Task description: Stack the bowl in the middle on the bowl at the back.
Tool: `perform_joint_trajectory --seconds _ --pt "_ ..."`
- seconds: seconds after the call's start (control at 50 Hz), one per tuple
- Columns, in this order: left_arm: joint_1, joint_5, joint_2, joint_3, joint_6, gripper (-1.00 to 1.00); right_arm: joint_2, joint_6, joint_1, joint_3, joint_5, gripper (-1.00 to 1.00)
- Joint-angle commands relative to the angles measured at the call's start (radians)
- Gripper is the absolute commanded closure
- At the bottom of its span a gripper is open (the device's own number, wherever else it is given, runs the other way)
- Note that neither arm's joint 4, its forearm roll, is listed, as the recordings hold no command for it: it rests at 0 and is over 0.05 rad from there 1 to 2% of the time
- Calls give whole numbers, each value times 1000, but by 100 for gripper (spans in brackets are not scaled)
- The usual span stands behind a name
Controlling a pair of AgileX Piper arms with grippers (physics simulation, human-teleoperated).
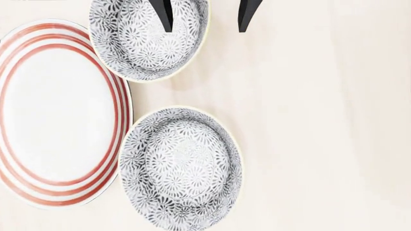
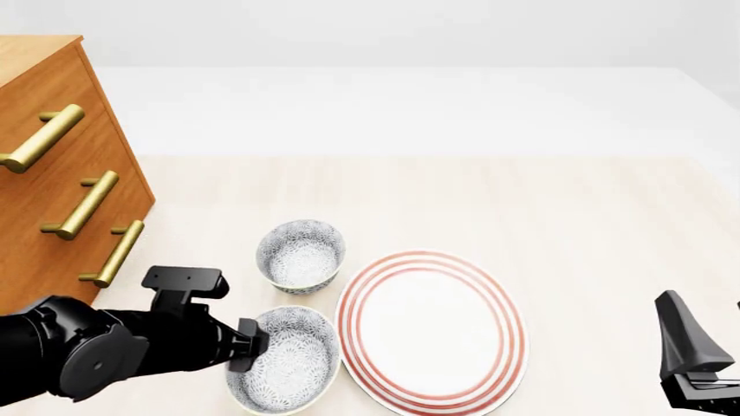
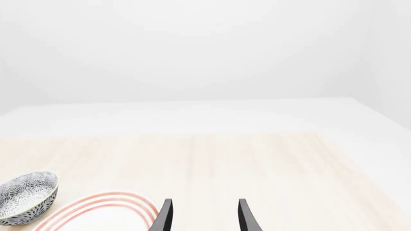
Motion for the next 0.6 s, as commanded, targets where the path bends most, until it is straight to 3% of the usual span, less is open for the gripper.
perform_joint_trajectory --seconds 0.02,0.38,0.4,0.6 --pt "-47 -88 49 45 -51 -100 1 0 0 -1 0 -100" --pt "-79 -184 105 119 -82 -100 0 0 -1 -2 0 -100" --pt "-78 -187 105 122 -81 100 0 0 -1 -2 0 -100" --pt "-60 -156 75 116 -55 100 0 0 0 -2 0 -100"
